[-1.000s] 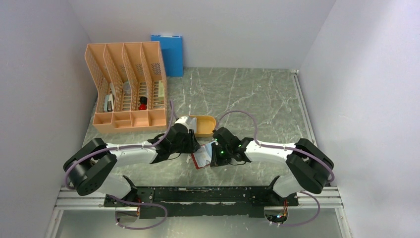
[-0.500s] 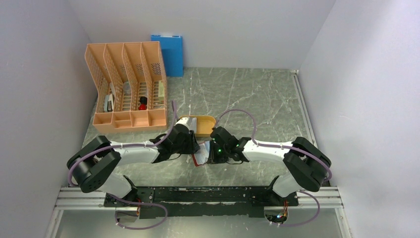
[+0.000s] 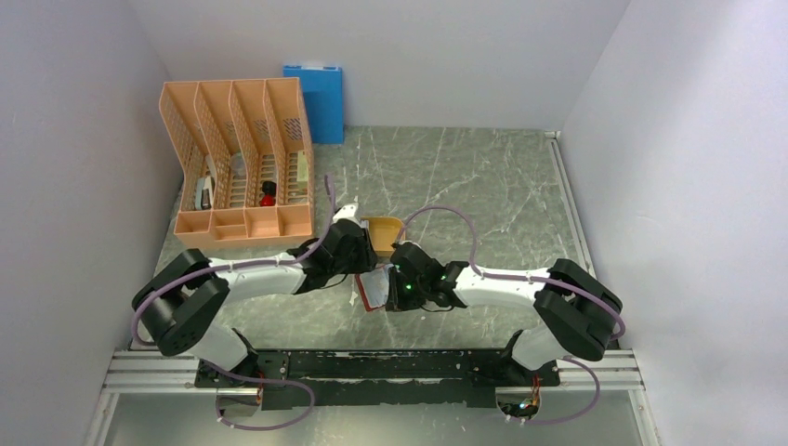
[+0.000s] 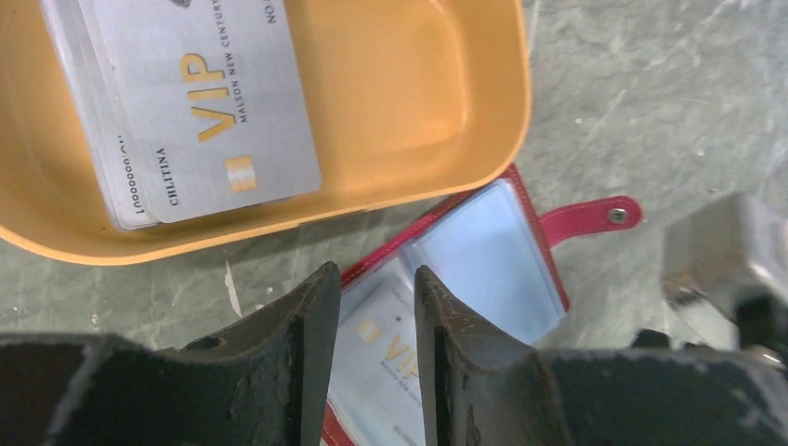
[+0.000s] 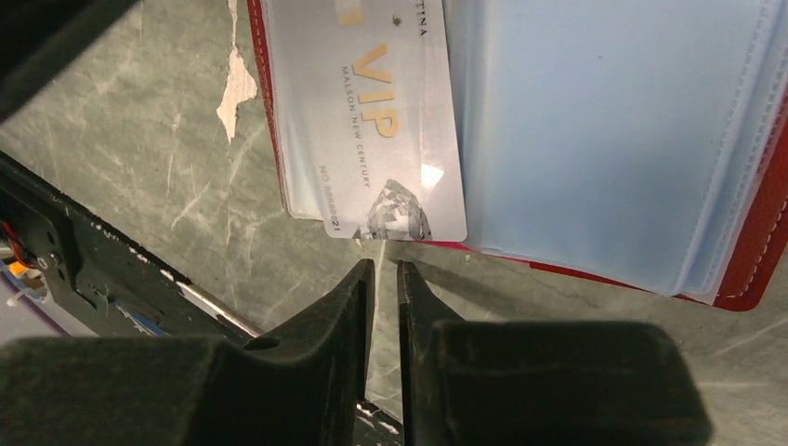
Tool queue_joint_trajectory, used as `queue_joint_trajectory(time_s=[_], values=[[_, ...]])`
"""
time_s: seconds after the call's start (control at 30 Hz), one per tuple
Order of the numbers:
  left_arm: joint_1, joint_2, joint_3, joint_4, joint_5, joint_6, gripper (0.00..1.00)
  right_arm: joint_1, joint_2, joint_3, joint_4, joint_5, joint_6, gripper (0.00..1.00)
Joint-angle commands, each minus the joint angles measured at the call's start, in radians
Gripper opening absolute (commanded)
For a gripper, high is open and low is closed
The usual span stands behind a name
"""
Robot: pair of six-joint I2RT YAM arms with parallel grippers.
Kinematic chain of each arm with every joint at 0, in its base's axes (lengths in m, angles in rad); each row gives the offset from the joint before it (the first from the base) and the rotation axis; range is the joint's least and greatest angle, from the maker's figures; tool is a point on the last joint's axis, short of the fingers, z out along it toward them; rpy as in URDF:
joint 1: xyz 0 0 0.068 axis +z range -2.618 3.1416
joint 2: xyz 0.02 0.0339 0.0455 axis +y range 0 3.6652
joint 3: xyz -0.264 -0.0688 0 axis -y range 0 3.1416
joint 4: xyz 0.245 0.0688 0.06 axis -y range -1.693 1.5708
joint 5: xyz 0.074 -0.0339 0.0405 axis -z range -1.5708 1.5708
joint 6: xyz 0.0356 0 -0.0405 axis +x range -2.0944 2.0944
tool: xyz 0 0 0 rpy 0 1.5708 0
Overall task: Put the credit cards into the card holder
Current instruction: Turn over the card slot in the card holder.
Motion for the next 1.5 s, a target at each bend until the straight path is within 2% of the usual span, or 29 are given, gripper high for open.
queue_joint_trajectory(time_s=[0.0,0.33,0.63,0.87,1.07,1.33,1.47], values=[[0.006,0.063,0.029,-0.020,-0.003,0.001,0.40,0.012,0.002,0.002,0.005,0.030,-0.008,0.19],[0.007,0.137,0.019,-0.022,0.057,0.000,0.35,0.025,0.053,0.049,0.026,0.077,0.014,0.17],[0.006,0.150,-0.044,0.042,0.134,-0.020,0.23,0.027,0.073,0.052,0.044,0.123,0.059,0.17],[0.004,0.135,-0.095,0.086,0.159,-0.038,0.13,0.039,0.035,0.034,0.057,0.211,0.114,0.20],[-0.003,0.113,-0.121,0.098,0.161,-0.051,0.08,0.044,0.080,0.056,0.065,0.227,0.126,0.21],[-0.002,0.058,-0.115,0.037,0.123,-0.039,0.08,0.044,0.050,0.058,0.049,0.189,0.073,0.26],[0.003,0.012,-0.070,-0.031,0.080,-0.009,0.17,0.048,-0.024,0.043,-0.009,0.134,0.026,0.31]])
